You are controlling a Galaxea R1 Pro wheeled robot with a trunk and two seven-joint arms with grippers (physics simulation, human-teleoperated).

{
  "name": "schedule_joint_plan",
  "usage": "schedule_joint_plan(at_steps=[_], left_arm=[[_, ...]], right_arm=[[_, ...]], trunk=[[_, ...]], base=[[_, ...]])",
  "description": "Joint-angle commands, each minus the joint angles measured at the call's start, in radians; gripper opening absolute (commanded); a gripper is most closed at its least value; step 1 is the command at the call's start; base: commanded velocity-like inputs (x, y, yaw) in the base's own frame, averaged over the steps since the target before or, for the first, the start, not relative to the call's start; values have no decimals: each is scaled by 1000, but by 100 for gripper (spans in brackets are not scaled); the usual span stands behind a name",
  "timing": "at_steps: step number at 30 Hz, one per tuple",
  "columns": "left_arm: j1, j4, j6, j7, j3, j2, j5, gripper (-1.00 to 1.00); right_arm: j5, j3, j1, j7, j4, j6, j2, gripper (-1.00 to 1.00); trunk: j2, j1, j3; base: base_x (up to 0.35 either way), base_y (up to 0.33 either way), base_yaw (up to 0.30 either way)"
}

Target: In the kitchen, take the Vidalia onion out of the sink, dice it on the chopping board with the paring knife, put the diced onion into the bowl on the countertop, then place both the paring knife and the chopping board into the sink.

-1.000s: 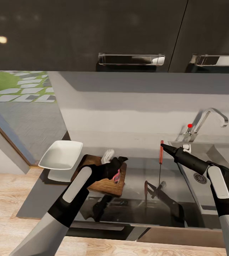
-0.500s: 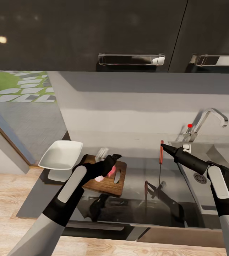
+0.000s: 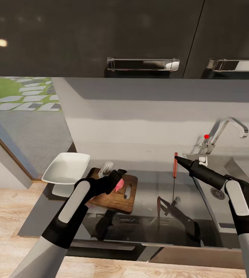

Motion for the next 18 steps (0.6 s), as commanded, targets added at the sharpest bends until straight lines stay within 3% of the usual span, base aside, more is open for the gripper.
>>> schedule_joint_plan(at_steps=[1, 8, 14, 18], left_arm=[[-1, -2, 1, 10, 1, 0, 6, 100], [0, -33, 1, 14, 1, 8, 6, 100], [-2, -150, 10, 10, 1, 17, 7, 100], [-33, -223, 64, 6, 25, 37, 10, 100]], right_arm=[[3, -1, -1, 5, 0, 4, 0, -100], [3, 0, -1, 5, 0, 4, 2, -100], [3, 4, -1, 3, 0, 2, 7, -100], [10, 10, -1, -1, 3, -1, 17, -100]], trunk=[[-2, 1, -2], [-2, 1, -2], [-2, 1, -2], [-2, 1, -2]], base=[[0, 0, 0], [0, 0, 0], [0, 0, 0], [0, 0, 0]])
